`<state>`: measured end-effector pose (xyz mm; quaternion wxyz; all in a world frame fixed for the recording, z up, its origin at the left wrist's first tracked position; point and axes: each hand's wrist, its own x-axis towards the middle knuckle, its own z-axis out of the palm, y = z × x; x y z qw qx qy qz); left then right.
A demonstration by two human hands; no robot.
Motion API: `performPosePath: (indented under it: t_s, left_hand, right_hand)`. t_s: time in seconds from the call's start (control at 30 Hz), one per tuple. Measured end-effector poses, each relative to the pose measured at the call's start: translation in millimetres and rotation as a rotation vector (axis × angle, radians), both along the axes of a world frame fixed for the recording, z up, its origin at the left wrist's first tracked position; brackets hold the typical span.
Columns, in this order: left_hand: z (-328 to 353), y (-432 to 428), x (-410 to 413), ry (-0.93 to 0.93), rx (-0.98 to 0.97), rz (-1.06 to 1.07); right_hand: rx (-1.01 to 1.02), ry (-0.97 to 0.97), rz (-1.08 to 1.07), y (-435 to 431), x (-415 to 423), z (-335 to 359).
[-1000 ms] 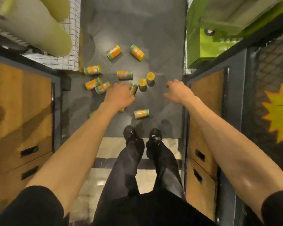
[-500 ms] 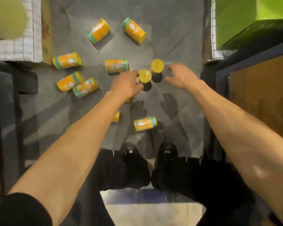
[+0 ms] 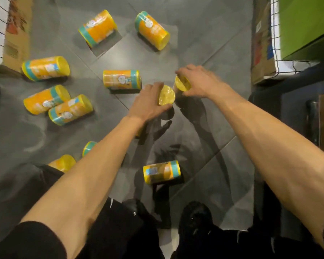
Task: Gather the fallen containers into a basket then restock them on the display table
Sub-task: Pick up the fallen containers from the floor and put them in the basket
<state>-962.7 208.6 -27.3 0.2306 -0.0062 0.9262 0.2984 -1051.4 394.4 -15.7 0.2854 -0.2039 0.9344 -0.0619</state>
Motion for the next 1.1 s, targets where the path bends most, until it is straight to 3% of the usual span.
performPosePath:
  t_s: [0.5, 0.77, 0.9, 1.1]
  left_hand:
    - [-7.6, 6.4, 4.2, 0.134, -0.048, 0.0]
    - [3.7, 1.9, 27.6, 0.084, 0.002, 0.264]
    - [55.4, -9.1, 50.1, 0.094, 0.048, 0.338]
    - [194.0, -36.6, 89.5, 0.057, 0.032, 0.354]
  right_hand:
    - [-0.047, 0.124, -0.017, 7.2, 16.2, -3.0]
    - [-0.062, 0.089, -0.132, 16.8, 36.2, 11.6]
    - [-0.108, 0.055, -0.255, 16.1, 58.1, 56.7]
    - [-0.1, 0.014, -0.276, 1.2, 98.9, 192.6]
